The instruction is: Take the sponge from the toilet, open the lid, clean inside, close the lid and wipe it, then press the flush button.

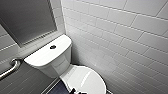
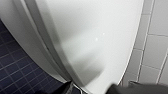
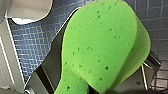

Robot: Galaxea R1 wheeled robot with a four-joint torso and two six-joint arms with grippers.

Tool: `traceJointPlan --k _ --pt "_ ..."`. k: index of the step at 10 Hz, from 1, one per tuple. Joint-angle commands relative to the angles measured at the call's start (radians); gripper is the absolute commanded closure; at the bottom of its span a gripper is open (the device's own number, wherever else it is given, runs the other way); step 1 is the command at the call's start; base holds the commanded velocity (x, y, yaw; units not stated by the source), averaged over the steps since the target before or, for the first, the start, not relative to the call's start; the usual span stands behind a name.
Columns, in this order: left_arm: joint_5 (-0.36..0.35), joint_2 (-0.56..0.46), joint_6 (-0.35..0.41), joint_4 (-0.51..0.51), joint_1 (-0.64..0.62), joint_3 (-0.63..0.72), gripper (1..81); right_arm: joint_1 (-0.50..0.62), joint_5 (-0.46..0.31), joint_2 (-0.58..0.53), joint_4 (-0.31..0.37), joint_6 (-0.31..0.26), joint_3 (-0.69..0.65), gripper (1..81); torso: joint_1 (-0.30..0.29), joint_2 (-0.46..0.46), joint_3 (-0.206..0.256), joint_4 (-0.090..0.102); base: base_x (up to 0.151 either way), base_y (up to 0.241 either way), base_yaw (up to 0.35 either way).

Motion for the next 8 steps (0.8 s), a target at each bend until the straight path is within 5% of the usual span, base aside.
traceJointPlan --k 1,8 --pt "0.003 0.036 0.008 0.009 -0.121 -0.029 1.0 0.004 -0.047 -0.044 -0.021 0.000 0.019 81.1 0.000 0.000 0.000 0.000 0.000 0.000 0.000" --pt "-0.017 0.062 0.008 0.037 -0.125 -0.035 1.0 0.003 -0.047 -0.047 -0.023 0.000 0.034 81.1 0.000 0.000 0.000 0.000 0.000 0.000 0.000"
